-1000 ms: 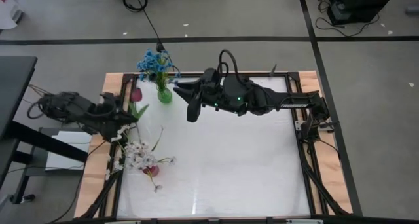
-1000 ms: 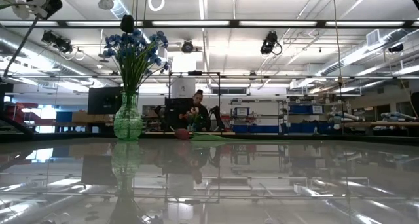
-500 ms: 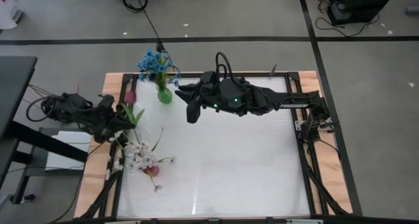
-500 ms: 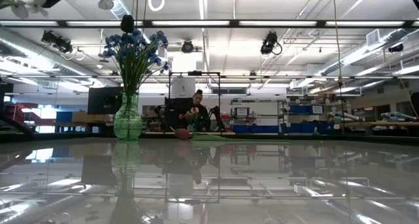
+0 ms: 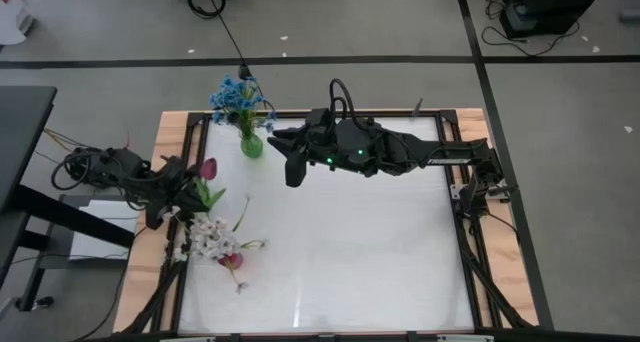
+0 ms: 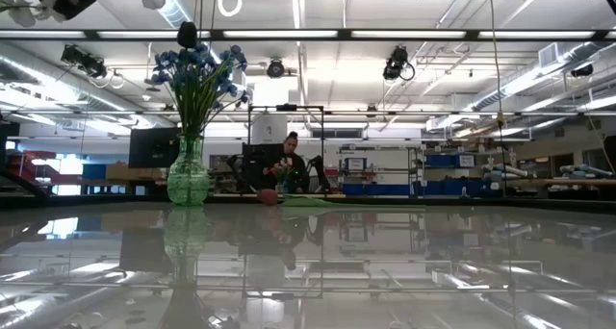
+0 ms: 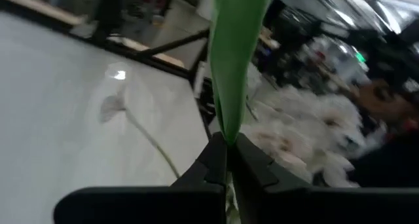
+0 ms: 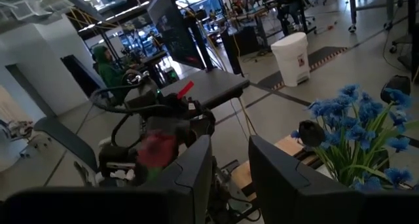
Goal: Sort flowers into vase by color
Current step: Put the right red tulip into the red vase
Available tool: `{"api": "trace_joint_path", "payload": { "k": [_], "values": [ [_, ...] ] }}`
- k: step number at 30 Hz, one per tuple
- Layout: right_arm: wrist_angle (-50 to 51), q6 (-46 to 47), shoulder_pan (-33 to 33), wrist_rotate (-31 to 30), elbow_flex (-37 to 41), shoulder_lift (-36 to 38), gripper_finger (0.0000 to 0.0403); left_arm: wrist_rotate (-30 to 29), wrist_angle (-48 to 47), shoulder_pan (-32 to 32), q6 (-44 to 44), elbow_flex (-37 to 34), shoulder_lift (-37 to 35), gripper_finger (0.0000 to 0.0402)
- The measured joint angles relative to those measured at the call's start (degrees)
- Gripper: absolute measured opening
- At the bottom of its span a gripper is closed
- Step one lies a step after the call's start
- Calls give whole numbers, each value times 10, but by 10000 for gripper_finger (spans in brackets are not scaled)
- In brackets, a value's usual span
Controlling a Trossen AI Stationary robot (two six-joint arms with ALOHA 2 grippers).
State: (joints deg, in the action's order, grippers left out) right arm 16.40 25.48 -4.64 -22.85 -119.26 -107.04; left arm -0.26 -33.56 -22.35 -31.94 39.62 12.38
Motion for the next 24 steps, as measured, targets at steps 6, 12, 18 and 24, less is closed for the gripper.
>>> {"api": "trace_joint_path", "payload": {
  "k": [6,12,18,24],
  "values": [
    [1,-22,0,6,0,0,112,82,8,0,97,0,0,13],
    [1,-27,6,20,0,0,112,132,36,0,118,0,15,13],
    [2,-27,12,21,0,0,112,165,27,0,123,0,61,14],
    [3,-25,14,33,0,0,112,200,4,-1,149,0,88,14]
  ]
}}
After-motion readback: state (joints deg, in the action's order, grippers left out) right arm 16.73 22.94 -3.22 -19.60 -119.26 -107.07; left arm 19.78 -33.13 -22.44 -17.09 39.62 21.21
